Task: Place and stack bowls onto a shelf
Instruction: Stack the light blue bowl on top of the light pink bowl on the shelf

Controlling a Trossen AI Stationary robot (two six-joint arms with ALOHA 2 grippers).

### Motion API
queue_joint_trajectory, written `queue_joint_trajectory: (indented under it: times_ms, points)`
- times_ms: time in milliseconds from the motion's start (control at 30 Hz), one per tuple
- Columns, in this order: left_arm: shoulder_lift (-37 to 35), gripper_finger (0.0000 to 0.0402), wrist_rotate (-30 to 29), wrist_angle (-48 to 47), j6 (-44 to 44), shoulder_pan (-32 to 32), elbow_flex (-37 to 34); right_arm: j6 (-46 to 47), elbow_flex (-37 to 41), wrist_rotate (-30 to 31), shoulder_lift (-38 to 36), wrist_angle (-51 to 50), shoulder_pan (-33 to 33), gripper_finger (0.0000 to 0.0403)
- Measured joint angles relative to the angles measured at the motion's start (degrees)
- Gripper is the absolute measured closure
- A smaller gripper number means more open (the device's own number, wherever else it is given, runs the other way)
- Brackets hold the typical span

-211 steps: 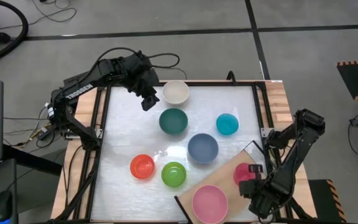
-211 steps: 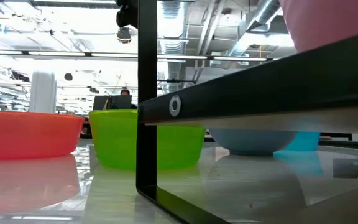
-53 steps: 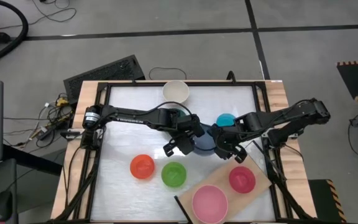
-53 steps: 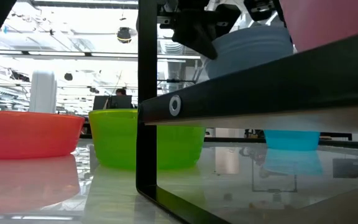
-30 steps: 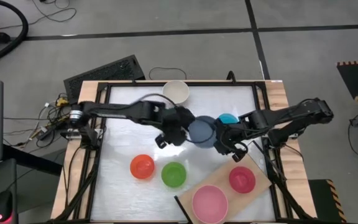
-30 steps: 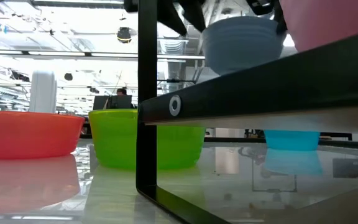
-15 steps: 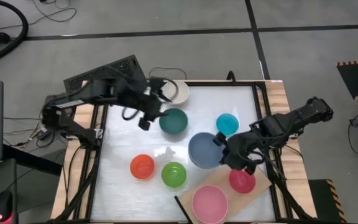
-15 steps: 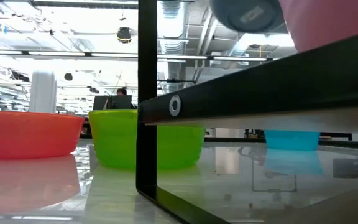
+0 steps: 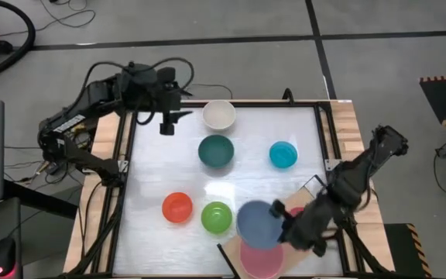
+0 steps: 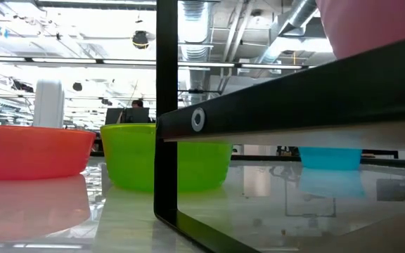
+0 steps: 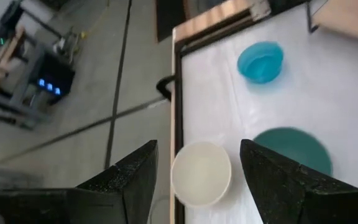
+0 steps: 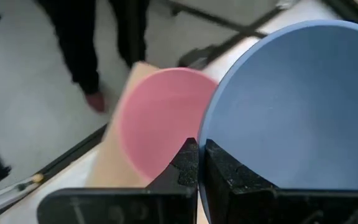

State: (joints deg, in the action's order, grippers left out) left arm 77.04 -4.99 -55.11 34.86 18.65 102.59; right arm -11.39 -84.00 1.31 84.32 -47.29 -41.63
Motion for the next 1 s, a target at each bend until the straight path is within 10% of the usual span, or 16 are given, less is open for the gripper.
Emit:
queue_joint_trajectory:
  times_ms: [400,1000]
  points:
    - [0.83,0.0187,4.25,-1.53,-3.75,6.40,0.00,-4.99,-15.05,5.90,13.14,-16.99,-6.37,0.0375]
    - [0.87,0.0187,6.29,-4.61,-7.17,8.78,-0.02,-7.14,-15.68,6.91,17.19,-15.87,-9.25,0.0375]
